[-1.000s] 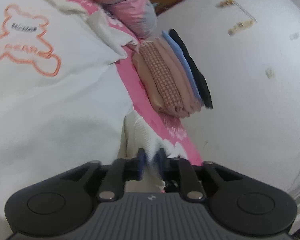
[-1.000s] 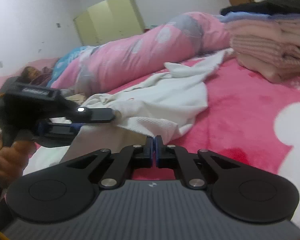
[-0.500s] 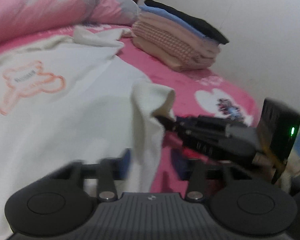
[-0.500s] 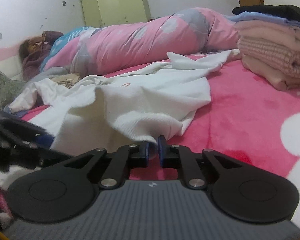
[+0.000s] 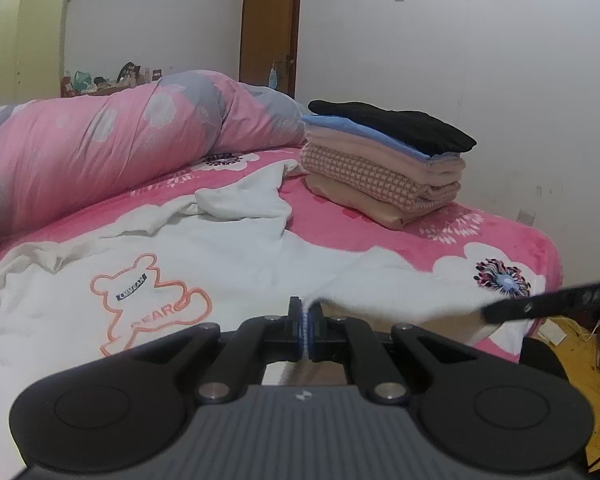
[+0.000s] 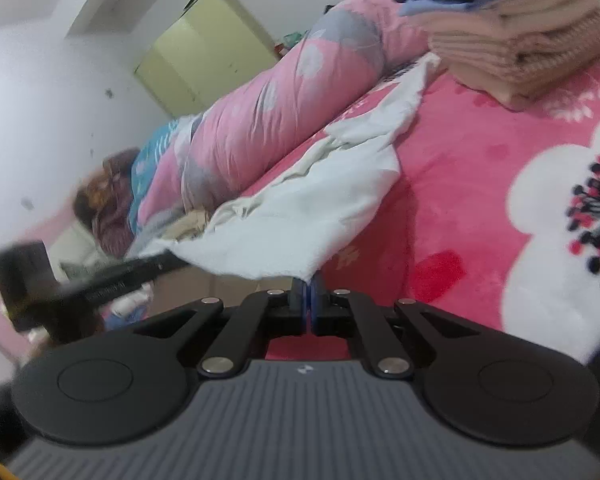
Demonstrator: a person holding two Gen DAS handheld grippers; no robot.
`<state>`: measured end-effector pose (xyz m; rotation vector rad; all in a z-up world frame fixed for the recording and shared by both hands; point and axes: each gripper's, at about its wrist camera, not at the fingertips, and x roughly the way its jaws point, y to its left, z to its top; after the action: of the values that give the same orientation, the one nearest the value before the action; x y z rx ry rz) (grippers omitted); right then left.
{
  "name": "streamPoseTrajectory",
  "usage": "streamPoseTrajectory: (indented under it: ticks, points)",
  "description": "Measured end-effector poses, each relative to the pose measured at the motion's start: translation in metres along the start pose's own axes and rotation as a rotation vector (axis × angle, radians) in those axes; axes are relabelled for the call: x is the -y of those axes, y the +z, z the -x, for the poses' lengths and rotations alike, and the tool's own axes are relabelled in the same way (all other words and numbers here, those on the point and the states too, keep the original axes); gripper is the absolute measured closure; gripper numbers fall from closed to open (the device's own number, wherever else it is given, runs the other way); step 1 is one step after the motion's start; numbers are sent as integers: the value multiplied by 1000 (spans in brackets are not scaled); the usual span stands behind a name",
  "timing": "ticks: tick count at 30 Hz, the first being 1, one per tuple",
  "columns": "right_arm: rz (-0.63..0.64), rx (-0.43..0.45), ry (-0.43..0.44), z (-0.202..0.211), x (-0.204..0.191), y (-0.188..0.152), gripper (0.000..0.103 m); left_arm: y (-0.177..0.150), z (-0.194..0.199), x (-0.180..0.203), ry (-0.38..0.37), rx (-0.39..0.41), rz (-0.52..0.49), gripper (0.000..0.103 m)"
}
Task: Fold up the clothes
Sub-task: 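Fold the side edge inward with the left gripper and release it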
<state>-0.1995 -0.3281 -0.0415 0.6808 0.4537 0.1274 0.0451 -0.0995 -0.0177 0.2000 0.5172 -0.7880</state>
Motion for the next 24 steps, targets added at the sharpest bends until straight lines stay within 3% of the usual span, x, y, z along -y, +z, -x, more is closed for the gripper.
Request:
streamPoseTrajectory:
  ticks: [4,7,10,12,14,18,21,24]
  points:
    - [-101,34,16,8,11,5,103,-3,1,14,5,5,-72,100]
    - [-170,28,-6,2,29,1,103,-10,-2,24,-40,-29,-82,98]
    - [-189,10,-73,-7,48,-10,103,-28,-5,34,-66,-97,-93,84]
    - [-237,-8,-85,-10,60,-20,103,-42,2,38,-56,-118,-82,67]
    - [-252,-1,-80,-12,64,-27,103,-56,21,37,-29,-108,-52,55]
    - [-232,26,-70,-16,61,-32,103,-87,71,29,35,-95,7,43]
    - [-233,29,-69,-19,66,-31,103,-110,103,15,122,-118,81,43]
    - [-173,20,-126,-16,68,-33,99,-128,127,1,204,-112,163,43]
